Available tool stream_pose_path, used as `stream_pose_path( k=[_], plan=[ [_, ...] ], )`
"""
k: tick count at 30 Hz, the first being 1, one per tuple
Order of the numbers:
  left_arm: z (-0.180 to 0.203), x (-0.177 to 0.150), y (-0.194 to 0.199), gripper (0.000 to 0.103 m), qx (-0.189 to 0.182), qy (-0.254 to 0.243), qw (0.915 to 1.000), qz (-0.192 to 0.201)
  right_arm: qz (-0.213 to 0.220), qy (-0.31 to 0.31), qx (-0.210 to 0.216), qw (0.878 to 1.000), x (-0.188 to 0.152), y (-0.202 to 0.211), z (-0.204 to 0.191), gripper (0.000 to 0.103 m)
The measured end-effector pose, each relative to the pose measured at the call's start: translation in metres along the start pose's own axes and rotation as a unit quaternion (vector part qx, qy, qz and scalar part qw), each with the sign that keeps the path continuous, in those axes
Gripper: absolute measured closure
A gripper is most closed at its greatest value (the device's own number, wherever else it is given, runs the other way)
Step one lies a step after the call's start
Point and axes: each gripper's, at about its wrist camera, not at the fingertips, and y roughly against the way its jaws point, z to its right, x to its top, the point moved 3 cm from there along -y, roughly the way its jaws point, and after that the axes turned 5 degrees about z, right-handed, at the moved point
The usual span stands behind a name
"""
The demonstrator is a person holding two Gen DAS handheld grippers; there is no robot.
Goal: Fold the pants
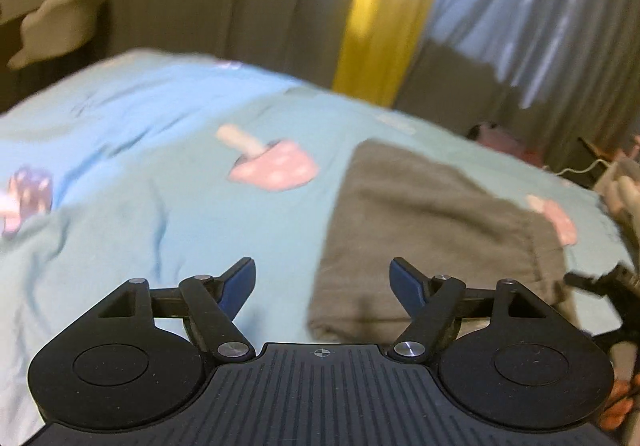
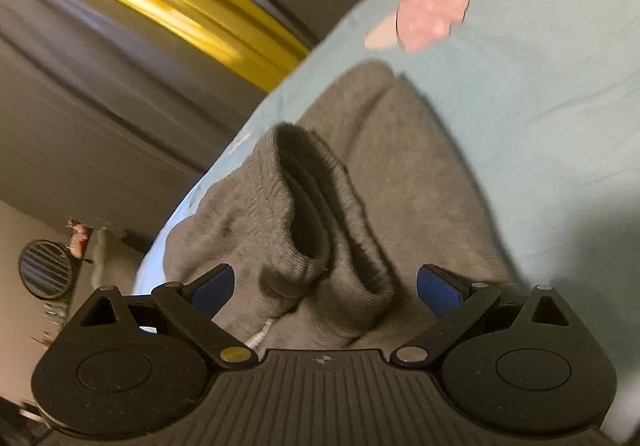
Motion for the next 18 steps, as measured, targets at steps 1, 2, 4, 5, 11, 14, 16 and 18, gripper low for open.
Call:
stream_pose_path(
  k=[1,2,4,5,11,14,16,18],
  plan=[
    [-0.007,-0.002,-0.006,0.024,-0.002,0.022,0.9996,-0.018,0.002,-0.003,-0.006,1.000,0.001,-0.004,-0.003,0.007],
    [-0.002,-0.010,-0.017,0.024,-0.011,0.046,0.9985,-0.028,0.000,0.002,-0.010,1.000,0.003,-0.008,-0.008,0.028],
    [-0.012,-0.018,-0.026,0.026,-0.024,0.089,0.9948,-0.041,-0.013,0.015,-0.027,0.999,0.006,-0.016,-0.015,0.039],
    [-0.015,-0.020,-0.030,0.026,-0.022,0.100,0.9937,-0.046,-0.014,0.012,-0.027,0.999,0.008,-0.016,-0.015,0.044],
    [-0.026,-0.028,-0.047,0.026,-0.025,0.136,0.9883,-0.066,-0.032,-0.035,0.011,0.999,0.011,-0.024,-0.001,0.015],
    [-0.024,-0.030,-0.054,0.027,-0.032,0.137,0.9869,-0.079,-0.043,-0.005,-0.004,0.999,0.010,-0.036,-0.017,0.010],
    [-0.025,-0.031,-0.059,0.029,-0.041,0.146,0.9848,-0.085,-0.044,0.023,-0.022,0.999,0.008,-0.043,-0.027,0.031],
    [-0.031,-0.031,-0.058,0.030,-0.047,0.164,0.9816,-0.085,-0.048,0.040,-0.048,0.997,0.008,-0.048,-0.033,0.053]
  ],
)
